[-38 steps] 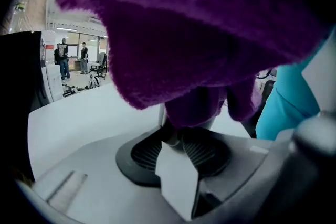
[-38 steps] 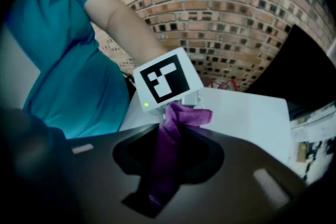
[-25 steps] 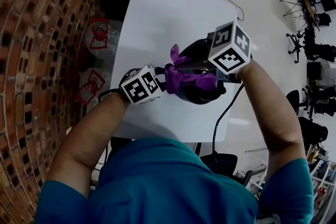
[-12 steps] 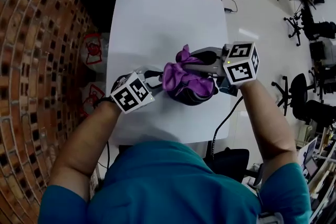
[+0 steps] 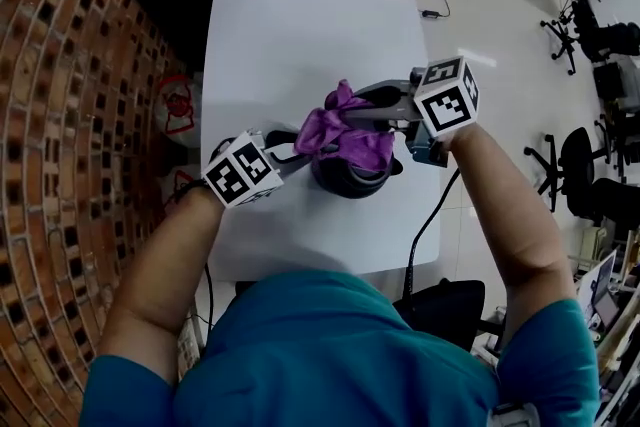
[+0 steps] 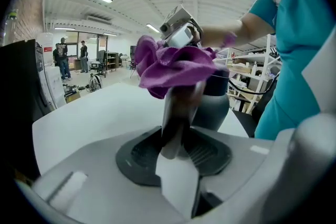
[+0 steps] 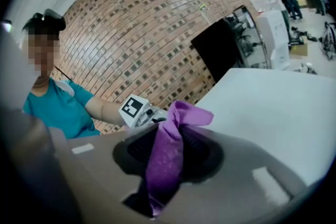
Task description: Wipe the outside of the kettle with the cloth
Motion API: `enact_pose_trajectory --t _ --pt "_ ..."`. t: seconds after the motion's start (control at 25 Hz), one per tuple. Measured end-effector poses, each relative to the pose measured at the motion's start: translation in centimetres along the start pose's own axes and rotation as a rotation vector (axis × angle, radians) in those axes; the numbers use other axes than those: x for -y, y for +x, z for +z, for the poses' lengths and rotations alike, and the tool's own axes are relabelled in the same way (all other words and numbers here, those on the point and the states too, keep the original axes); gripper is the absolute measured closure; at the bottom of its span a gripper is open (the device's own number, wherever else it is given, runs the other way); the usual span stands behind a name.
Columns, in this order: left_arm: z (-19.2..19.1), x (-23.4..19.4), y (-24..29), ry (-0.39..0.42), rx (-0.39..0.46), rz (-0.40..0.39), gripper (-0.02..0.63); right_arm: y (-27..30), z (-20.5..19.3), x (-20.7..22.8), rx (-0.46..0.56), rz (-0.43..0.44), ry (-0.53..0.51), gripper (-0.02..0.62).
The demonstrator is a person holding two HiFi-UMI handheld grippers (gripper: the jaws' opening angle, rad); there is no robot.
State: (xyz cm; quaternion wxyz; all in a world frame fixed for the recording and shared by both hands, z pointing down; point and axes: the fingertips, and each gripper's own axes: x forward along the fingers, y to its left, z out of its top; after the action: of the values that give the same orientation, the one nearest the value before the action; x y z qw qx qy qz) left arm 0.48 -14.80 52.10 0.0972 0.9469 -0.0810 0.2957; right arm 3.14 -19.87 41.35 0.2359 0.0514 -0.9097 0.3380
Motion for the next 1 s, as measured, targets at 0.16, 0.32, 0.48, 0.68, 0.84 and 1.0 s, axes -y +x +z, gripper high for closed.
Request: enact_pose_trajectory --t 0.16,0.32,0.48,0.68,0.84,1.0 --pt "-0.2 0.2 -0.1 -0.021 -0.037 0.013 0.468 -4.2 -1.3 0.8 0.110 -0.057 0.073 0.491" --pt "-0.6 0.4 -0.3 -0.042 -0.072 0.035 0.468 -7.5 -4.0 0.5 0.182 -0.108 0.130 0.492" --pt "-0.9 0.9 -0.6 -0.070 -0.102 0.055 0.468 -8.7 -7.2 -0.7 0.264 -0.122 0.196 0.492" --pt "-1.4 1.3 -0.7 -0.104 -0.140 0.089 0.468 -10.1 -8.7 -2.2 0.490 -0.168 0.288 0.492" --pt "-1.5 1.9 -0.8 -0.123 -0.161 0.104 0.468 -10.5 -10.0 -3.4 0.816 -0.135 0.515 0.492" --pt "-1.4 2.8 -0.9 -0.128 -0.187 0.093 0.468 -8.3 -12.1 -5.6 0.950 -0.111 0.603 0.492"
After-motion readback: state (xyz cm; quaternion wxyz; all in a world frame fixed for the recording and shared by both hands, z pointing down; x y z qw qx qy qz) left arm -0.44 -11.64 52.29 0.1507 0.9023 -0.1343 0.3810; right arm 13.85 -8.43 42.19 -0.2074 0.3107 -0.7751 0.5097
